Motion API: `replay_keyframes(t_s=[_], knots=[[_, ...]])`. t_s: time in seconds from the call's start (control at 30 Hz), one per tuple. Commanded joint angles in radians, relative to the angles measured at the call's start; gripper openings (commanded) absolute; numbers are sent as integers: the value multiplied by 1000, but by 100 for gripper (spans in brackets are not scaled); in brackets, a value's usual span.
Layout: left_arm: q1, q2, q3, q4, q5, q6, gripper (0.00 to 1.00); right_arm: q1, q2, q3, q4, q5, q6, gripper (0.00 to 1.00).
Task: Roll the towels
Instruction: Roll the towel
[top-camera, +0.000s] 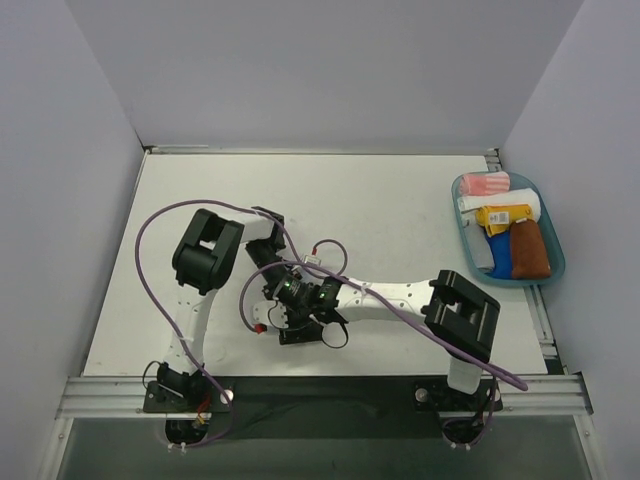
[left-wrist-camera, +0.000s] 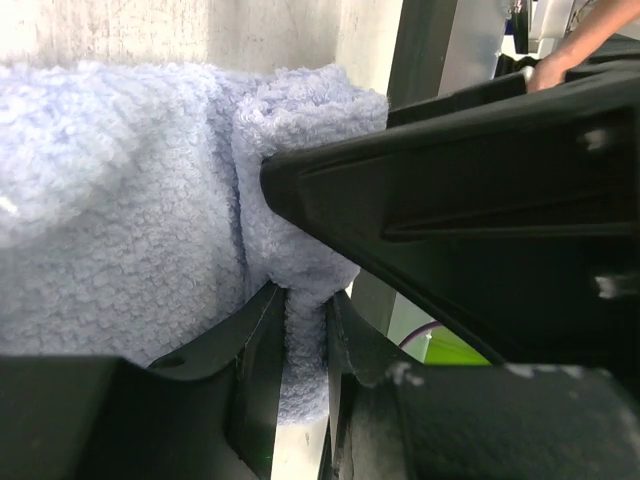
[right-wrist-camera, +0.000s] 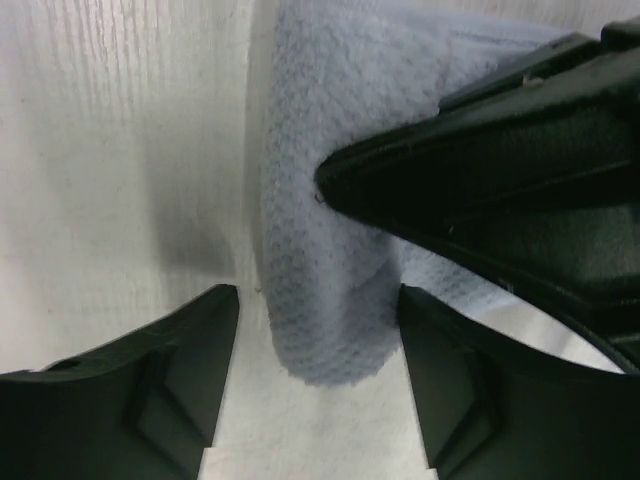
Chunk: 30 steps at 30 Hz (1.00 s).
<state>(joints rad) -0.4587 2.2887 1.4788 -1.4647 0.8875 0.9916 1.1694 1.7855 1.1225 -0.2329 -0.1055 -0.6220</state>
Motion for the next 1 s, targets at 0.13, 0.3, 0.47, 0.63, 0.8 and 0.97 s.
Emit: replay_keyframes(t_s=[0.13, 0.3, 0.47, 0.63, 0.8, 0.97], knots=[[20, 38, 18, 135, -95, 91, 27, -10, 63, 16, 41, -129, -10, 22], [67, -49, -8, 158, -56, 73, 41, -56, 97, 60, -107, -288, 24, 0], [190, -194, -21, 161, -21, 47, 49, -129, 169, 121, -255, -498, 8, 0], [346, -365, -52, 145, 10, 64, 53, -195, 264, 191, -376, -628, 7, 0], [531, -583, -139, 147, 57, 102, 56, -240, 372, 272, -489, -769, 18, 0], [600, -918, -326, 253, 7, 107, 64, -277, 475, 365, -589, -868, 16, 0]])
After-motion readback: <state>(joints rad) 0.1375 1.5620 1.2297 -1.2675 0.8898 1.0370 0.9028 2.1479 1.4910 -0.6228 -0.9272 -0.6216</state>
